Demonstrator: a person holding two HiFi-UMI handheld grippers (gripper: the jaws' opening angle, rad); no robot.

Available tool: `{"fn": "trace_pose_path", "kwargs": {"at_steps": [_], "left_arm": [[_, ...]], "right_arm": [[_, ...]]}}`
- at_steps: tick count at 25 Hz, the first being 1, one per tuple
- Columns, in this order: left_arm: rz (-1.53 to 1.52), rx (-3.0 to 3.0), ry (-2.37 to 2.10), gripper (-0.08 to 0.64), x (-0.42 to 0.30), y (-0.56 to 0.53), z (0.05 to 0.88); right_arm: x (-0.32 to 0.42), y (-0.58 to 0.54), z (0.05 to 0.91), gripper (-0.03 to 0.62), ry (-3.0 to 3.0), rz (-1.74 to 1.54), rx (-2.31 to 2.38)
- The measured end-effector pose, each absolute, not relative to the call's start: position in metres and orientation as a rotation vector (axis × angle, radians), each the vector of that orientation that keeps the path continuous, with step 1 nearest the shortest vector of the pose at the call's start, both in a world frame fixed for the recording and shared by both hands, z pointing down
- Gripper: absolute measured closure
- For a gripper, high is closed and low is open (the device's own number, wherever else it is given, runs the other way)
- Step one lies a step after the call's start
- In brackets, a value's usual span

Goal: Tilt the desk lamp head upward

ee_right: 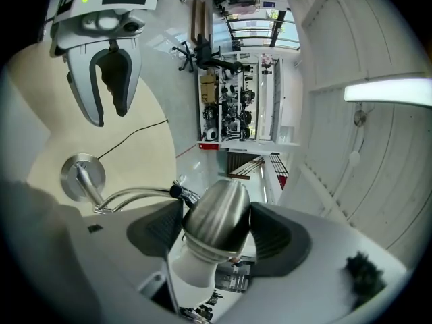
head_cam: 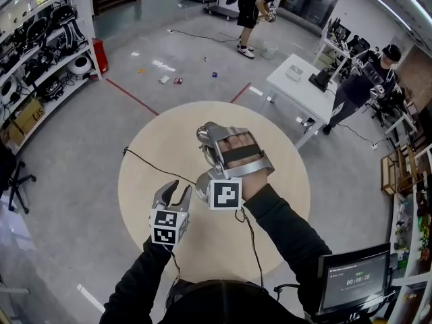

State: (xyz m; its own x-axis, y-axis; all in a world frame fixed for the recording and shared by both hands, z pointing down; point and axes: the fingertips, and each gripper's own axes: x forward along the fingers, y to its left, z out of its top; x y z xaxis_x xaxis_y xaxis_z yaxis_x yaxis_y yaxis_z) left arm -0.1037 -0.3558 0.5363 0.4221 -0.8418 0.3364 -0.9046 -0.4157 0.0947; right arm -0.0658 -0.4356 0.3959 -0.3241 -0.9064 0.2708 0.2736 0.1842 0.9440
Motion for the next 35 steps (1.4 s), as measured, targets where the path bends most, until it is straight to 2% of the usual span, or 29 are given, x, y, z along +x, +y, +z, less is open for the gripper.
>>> {"fn": "trace_pose_path", "kwargs": {"at_steps": [17,22,27,31,35], "left_arm": [[0.351,2.482,-1.503,0.407,-0.102,-0.348,0.523],[0.277,2.532,-1.486,0.407,-0.096,-0.327,0.495],[0.176,2.595,-1.429,0.408,-0.072,-0.303,0.462],[0.094,2.598,-1.393,0.416,-0.060,-0.285,0.437],[0.055,2.578,-1.382,0.426,-0.053,-0.271,0.424]], "right_arm": [[-0.028,-0.400,0.375,0.272,-1.655,-1.207,0.900],[0.006,-0.368,0.392,0.273,-1.948,-0.874,0.989],[0.043,-0.333,0.409,0.279,-2.454,-0.270,1.139],[0.061,-0.305,0.407,0.355,-2.759,0.147,1.165],[0.082,-0.284,0.407,0.504,-2.839,0.302,1.203]]}}
